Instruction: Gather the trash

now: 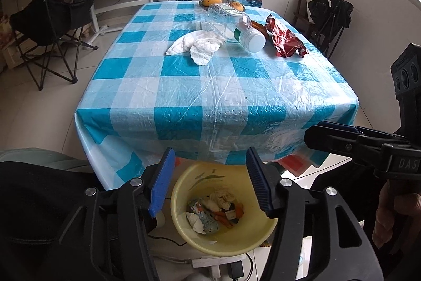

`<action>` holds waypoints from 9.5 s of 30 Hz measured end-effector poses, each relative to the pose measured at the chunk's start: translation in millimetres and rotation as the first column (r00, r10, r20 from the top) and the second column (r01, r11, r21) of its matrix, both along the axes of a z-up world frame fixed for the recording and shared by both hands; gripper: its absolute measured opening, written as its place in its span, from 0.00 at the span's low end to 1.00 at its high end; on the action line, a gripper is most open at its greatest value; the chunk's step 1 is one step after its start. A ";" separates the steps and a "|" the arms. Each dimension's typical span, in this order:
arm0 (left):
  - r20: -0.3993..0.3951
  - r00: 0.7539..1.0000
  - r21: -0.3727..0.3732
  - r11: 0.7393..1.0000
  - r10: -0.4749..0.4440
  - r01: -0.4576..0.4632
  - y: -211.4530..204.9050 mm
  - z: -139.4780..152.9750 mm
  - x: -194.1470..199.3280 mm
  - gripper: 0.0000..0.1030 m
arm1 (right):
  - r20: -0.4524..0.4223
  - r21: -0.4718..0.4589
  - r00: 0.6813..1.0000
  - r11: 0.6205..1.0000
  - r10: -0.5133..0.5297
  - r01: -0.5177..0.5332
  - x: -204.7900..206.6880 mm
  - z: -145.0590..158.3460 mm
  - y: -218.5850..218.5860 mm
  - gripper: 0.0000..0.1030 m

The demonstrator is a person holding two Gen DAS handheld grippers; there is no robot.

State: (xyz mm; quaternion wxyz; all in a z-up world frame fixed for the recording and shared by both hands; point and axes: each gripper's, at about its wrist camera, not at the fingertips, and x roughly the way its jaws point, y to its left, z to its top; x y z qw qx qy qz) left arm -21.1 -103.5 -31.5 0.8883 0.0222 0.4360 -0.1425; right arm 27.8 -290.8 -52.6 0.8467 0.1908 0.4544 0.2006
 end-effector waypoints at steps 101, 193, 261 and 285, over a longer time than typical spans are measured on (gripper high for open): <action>-0.098 0.988 -0.055 0.991 0.118 -0.124 22.2 -20.8 68.3 0.89 | 0.033 -0.493 0.992 0.865 0.119 -0.087 240.1 -18.9 -18.4 0.94; -0.029 0.998 -0.026 0.998 -0.059 0.058 -19.5 -7.6 188.5 0.12 | -0.063 -0.065 0.995 0.995 -0.082 0.078 281.5 14.6 11.7 0.93; 0.126 0.989 -0.232 0.972 0.078 -0.047 46.3 29.7 41.5 0.12 | -0.021 0.033 0.973 0.973 0.230 -0.229 16.9 -15.5 61.2 0.55; -0.077 0.988 -0.135 0.983 -0.135 0.124 7.2 -8.6 20.8 0.12 | 0.097 -0.020 0.994 0.999 0.040 -0.038 15.0 6.1 25.6 0.72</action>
